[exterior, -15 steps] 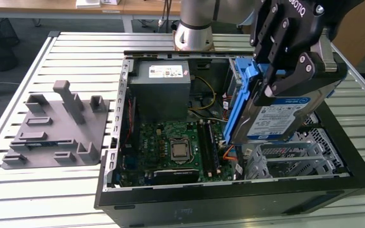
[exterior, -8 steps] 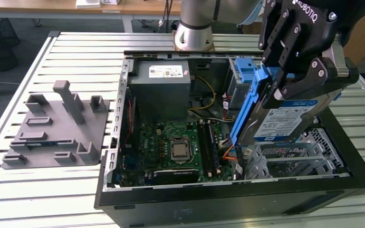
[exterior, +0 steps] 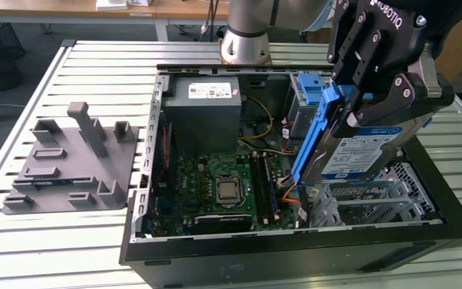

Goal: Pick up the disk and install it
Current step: 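Insert the disk into the insertion slot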

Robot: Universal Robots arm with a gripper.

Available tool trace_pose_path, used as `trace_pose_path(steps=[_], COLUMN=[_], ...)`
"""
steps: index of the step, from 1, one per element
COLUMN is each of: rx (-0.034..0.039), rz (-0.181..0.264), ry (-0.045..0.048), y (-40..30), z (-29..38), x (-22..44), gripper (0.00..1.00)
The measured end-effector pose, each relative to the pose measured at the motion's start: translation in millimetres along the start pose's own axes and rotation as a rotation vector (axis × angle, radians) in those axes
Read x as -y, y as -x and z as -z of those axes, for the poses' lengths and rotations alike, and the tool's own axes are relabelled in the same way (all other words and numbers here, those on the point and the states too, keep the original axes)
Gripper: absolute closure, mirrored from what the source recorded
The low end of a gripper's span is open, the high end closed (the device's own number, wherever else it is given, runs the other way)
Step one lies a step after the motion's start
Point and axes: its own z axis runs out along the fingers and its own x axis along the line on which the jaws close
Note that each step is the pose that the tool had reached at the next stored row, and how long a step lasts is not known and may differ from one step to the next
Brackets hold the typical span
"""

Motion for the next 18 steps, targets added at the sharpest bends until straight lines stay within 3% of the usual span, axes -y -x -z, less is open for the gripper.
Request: trace_pose_path(steps=[5,10,18], rx=[0.0001,-0.0001,0.0], rz=[0.0,0.0,0.0], ry=[0.0,0.0,0.0], y=[-0.1,-0.5,-0.9], z=[-0.3,-3.3,-13.8], x=[3.1,20.1,42.3], gripper=[0.64,0.64,0.64])
